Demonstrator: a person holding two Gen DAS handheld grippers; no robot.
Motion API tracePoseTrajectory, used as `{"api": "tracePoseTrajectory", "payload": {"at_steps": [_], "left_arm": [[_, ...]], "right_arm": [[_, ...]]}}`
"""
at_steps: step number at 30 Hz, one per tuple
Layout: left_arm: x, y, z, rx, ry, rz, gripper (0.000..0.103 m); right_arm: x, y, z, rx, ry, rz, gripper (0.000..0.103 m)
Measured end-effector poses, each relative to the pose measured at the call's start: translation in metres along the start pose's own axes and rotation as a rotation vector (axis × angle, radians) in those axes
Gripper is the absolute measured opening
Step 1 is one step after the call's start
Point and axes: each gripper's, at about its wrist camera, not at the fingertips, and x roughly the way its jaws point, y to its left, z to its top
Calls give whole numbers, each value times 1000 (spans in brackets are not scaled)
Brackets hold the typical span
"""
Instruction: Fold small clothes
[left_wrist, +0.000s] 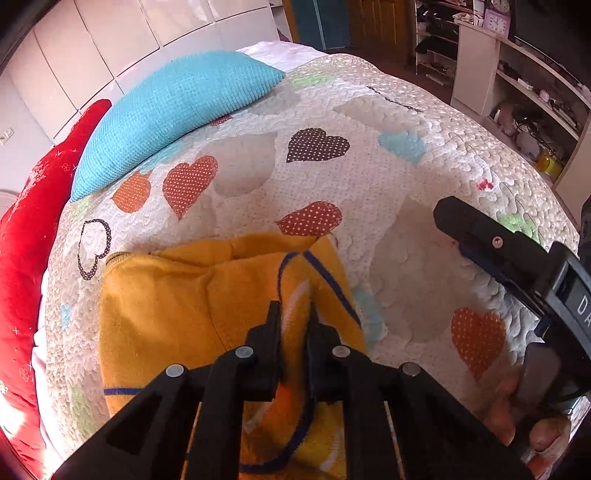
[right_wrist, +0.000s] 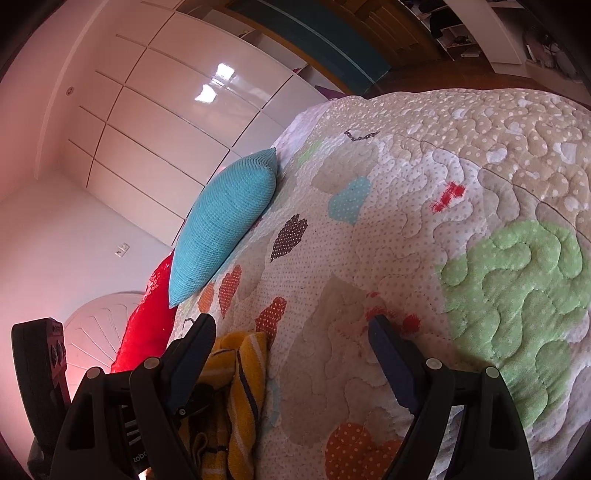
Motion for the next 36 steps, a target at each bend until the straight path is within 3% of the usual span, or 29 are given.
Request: {"api": "tracePoseTrajectory", "payload": {"at_steps": [5,9,11,13,16,19,21,24,27,29,32,36], "left_arm": [[16,2,-5,-55,33,-70,10],[-2,17,-11,-106,-10,-127,13],[-25,25,-20,-111,-48,-118,22],[-54,34,-38,-108,-109,-91,48],[-98,48,-77,-102,-211,20,79],[-127,64,-124,-117,-273,68,81],[-133,73,-153,-112,-269,58,82],[-125,83,-188,-106,-205,45,82],[-114,91,-210,-108,-179,88,82],[-112,98,-223,-136,-172,116,82],[-120,112,-244,-211,-187,57,82],[-123,132,-272,-302,-172,23,82]], "right_arm": [[-2,-4,1,20,-4,16,88],[-3,-3,0,5,-6,8,88],[-2,-1,-1,-10,-9,1,88],[1,2,-3,-33,-8,-14,88],[3,7,-6,-61,-7,-39,88],[-10,13,-14,-66,-30,-73,83],[-27,29,-24,-107,-29,-60,69],[-52,64,-59,-211,44,48,66],[-59,93,-102,-335,177,90,65],[-59,103,-126,-423,220,25,65],[-43,95,-153,-545,301,-246,65],[-65,97,-148,-506,248,-313,66]]}}
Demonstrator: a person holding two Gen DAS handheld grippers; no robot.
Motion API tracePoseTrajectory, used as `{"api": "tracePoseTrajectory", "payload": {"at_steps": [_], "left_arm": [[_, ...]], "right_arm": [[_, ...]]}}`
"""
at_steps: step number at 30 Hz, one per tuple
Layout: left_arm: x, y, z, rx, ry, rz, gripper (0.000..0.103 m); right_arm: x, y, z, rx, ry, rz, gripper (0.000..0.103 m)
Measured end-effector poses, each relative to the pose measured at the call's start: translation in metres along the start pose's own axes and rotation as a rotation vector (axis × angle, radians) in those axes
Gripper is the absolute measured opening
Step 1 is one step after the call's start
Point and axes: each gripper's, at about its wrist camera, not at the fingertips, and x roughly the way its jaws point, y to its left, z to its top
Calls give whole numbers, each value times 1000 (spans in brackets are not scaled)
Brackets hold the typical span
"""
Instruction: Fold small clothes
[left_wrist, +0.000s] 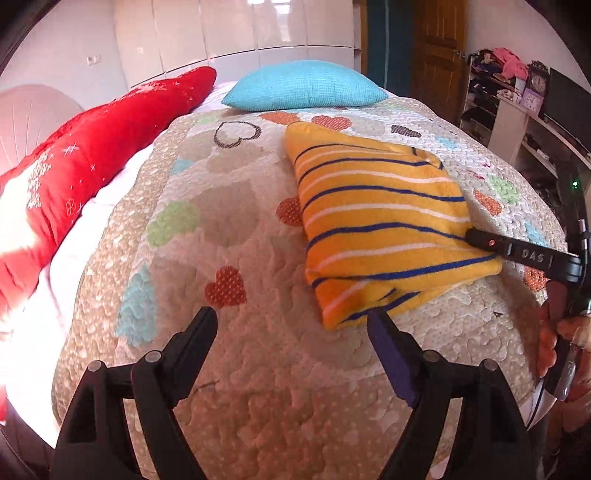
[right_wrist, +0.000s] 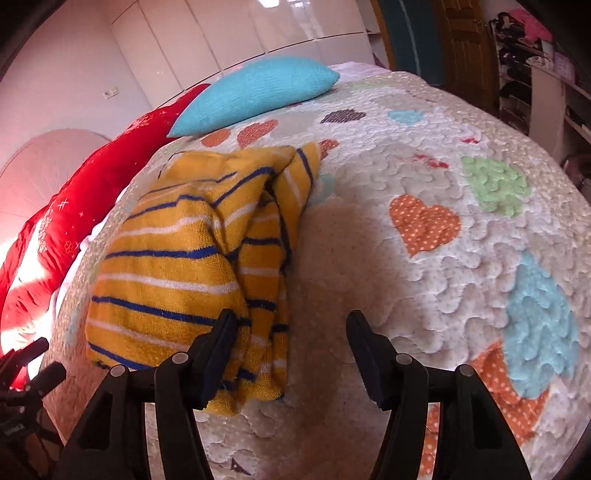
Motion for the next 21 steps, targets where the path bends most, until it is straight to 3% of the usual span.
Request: {"api": "tracePoseTrajectory", "payload": {"at_steps": [2,5,7,10,12,14,16,21], "left_arm": [[3,13,-1,-49,21,-26,82],[10,29,11,-133,8,-105,82],[25,32,25,-160,13,-112,82],[57,29,35,-167,91,-110,82],[72,25,28,-125,143,-15,82],[70,27,12,-105,116,4,82],[70,32,-4,-73,145,86,67],[46,56,-18,-183,101,1,67]], "right_arm": [[-25,16,4,-34,-91,-8,66],[-44,39,9,-68,-161,72,72],[-36,51,10,-80,-147,117,72],[-9,65,7,-105,-80,60,72],[7,60,-1,-103,-42,33,72],[15,54,-12,-108,-17,-21,72],[17,44,-21,-99,-13,-24,75],[12,24,-30,-6,-32,30,84]]}}
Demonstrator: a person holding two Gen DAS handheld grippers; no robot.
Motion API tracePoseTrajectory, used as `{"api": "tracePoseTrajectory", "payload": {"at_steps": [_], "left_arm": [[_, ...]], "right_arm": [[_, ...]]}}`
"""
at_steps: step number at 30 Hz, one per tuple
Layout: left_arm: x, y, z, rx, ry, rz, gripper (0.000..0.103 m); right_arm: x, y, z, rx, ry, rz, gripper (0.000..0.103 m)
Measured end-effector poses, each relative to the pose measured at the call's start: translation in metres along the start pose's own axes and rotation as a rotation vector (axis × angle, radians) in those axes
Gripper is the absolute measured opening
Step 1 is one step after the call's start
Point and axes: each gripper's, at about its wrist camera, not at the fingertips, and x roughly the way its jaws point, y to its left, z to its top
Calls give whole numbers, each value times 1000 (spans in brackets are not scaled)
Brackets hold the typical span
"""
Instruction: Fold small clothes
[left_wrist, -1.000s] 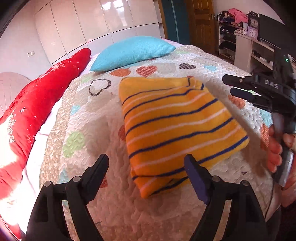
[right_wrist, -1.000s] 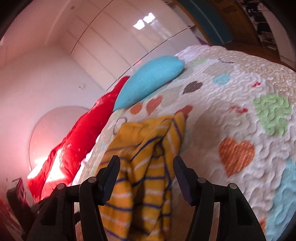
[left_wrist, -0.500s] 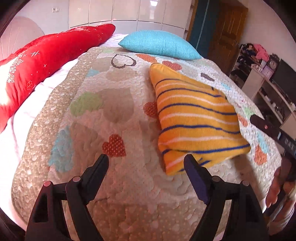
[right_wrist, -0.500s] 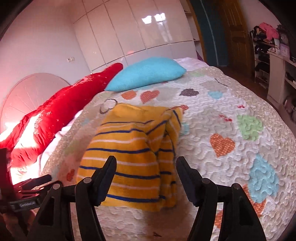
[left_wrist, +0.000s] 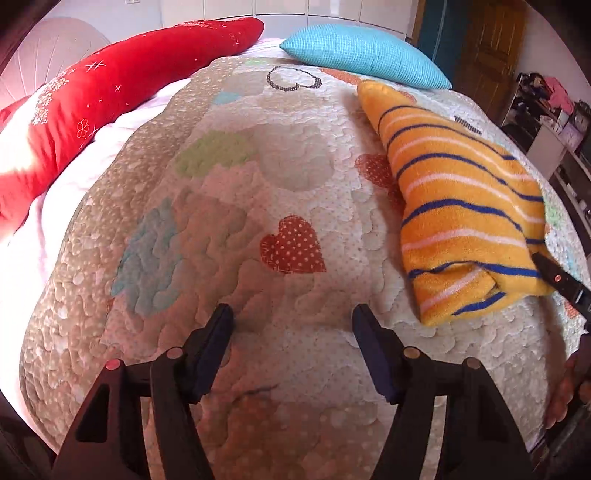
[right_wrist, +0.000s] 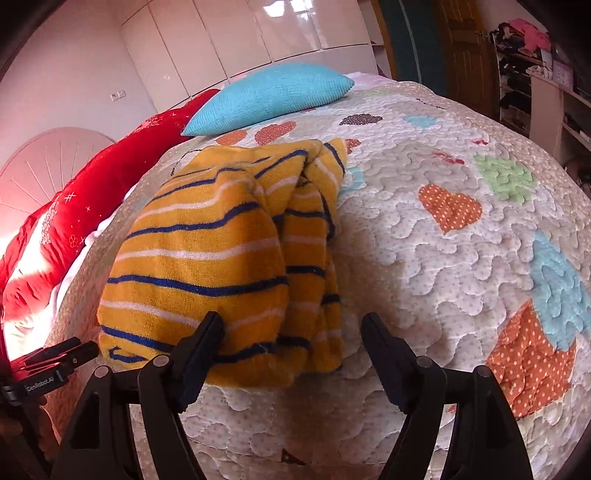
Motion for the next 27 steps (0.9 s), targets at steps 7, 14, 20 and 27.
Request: {"api": "tracePoseTrajectory", "payload": {"at_steps": [7,14,20,27], "left_arm": [[-8,-23,36,-19,-82,-138,77],[39,-47,57,44,-18,-74,94],[30,-15,42,-41,-39,-207,94],[-4,-2,22,-13,-211,-66,94]], "right_arm": [[3,0,-5,5,-24,5,87],[5,2,-6,-9,-26,-5,89],[8,3,-4,-19,-20,-19,90],[13,8,-2,-42,-7,-59,92]]}}
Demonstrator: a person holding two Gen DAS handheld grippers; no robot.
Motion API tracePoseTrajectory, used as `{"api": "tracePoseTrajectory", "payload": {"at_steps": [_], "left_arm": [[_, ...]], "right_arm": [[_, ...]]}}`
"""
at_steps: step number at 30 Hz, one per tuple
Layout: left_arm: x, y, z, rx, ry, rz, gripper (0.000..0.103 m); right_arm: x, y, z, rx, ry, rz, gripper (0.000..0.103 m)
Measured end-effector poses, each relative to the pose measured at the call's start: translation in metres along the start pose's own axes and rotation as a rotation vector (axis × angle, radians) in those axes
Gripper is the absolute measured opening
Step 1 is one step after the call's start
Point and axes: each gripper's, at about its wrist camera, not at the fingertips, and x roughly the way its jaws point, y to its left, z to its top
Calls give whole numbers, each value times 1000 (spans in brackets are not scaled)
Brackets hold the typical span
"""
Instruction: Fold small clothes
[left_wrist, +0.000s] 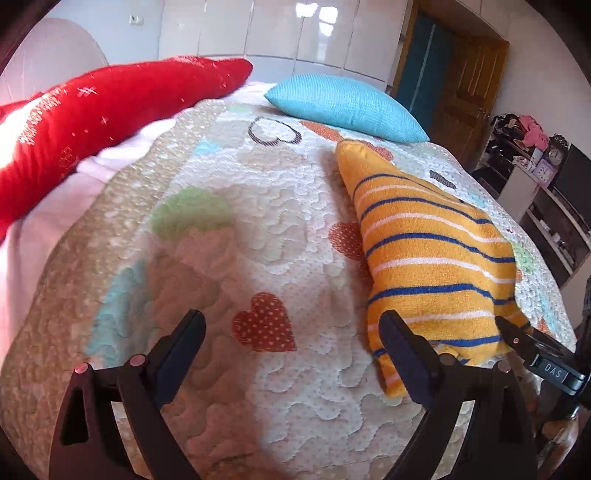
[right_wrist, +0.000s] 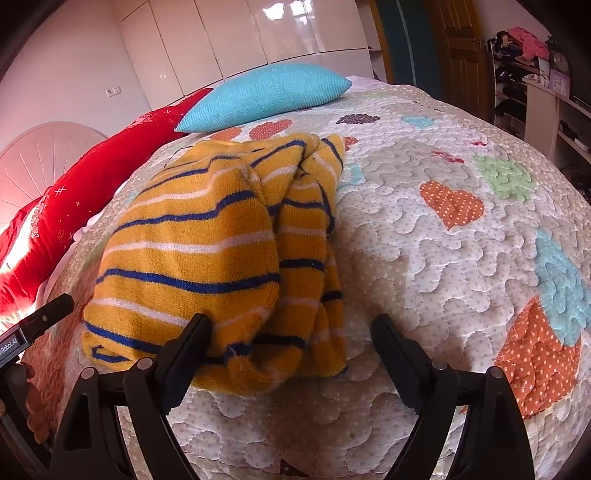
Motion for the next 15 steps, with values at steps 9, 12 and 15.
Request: {"api": "tracePoseTrajectory", "payload": {"at_steps": [9,12,15], "left_arm": [[-56,-6,-13,35,-340,111,103],[-66,-6,-9,56,-331,66,103],[-76,-1,-11,6,-321,35,103]], "right_arm": [[-2,3,1,27,24,-68,94],[-21,7,-4,109,42,-96,94],[-47,14,-21,128,31,-66,94]]}}
